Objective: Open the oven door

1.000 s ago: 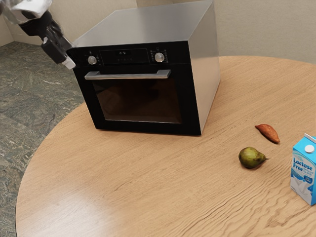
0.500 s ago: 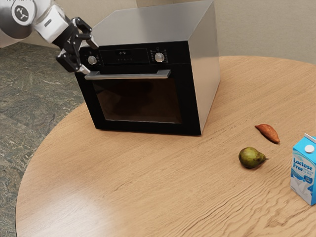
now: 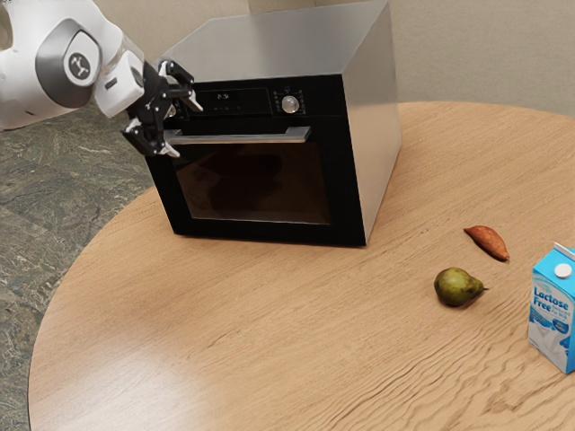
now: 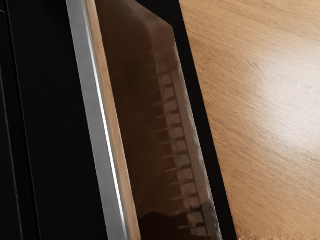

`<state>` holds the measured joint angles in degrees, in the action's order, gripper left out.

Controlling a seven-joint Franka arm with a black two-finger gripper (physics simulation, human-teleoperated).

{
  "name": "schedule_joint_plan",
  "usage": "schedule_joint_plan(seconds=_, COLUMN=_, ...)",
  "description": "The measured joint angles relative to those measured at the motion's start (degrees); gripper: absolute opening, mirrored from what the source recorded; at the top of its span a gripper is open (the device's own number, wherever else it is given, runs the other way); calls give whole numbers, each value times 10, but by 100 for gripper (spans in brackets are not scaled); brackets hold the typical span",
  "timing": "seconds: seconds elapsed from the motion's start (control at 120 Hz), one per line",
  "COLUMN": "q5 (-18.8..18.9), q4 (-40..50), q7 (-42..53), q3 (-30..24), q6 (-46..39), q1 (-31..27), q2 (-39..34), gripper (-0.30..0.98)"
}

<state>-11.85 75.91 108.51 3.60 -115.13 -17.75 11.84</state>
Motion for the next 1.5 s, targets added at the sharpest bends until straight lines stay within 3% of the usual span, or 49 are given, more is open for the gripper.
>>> schedule_joint_plan(seconds=0.683, q5=10, q4=36, q7=54, q3=-1, q6=-31, q1=9, q2=16, gripper=70)
schedule_joint_plan(seconds=0.933, q5=12, q4=94, q7=62, q3=0, q6=-32, q1=9, q2=-8, gripper=70)
schedule_joint_plan(seconds=1.0, q5=26, q4=183, q7=61, q3=-1, q6=-40, q1=10, q2=-77, gripper=59)
schedule_joint_plan(seconds=1.05, q5=39, q4=288, q7=61, q3=-2, q6=-55, q1=11, q2=-166, gripper=40)
schedule_joint_plan(seconds=1.117, q5=59, q4=453, q7=59, q3=-17, q6=-83, q1=7, q2=-307, gripper=50)
schedule_joint_plan(seconds=1.158, q5=71, q4=545, q7=57, q3=-46, q6=-88, q1=8, q2=-453, gripper=55)
schedule_joint_plan(seconds=1.192, q5=72, q4=560, q7=55, q3=-76, q6=-71, q1=8, q2=-578, gripper=58)
schedule_joint_plan(seconds=1.217, q5=58, q4=519, q7=53, q3=-94, q6=-55, q1=8, q2=-618, gripper=60)
schedule_joint_plan(seconds=1.25, q5=26, q4=381, q7=39, q3=-128, q6=-32, q1=4, q2=-553, gripper=62)
schedule_joint_plan(seconds=1.275, q5=15, q4=264, q7=19, q3=-158, q6=-7, q1=1, q2=-465, gripper=63)
schedule_joint_plan(seconds=1.342, q5=58, q4=40, q7=-76, q3=-229, q6=65, q1=1, q2=-249, gripper=65)
schedule_joint_plan(seconds=1.408, q5=90, q4=-52, q7=-172, q3=-250, q6=126, q1=-1, q2=-104, gripper=66)
schedule_joint_plan(seconds=1.5, q5=97, q4=-88, q7=-292, q3=-243, q6=188, q1=-13, q2=-35, gripper=67)
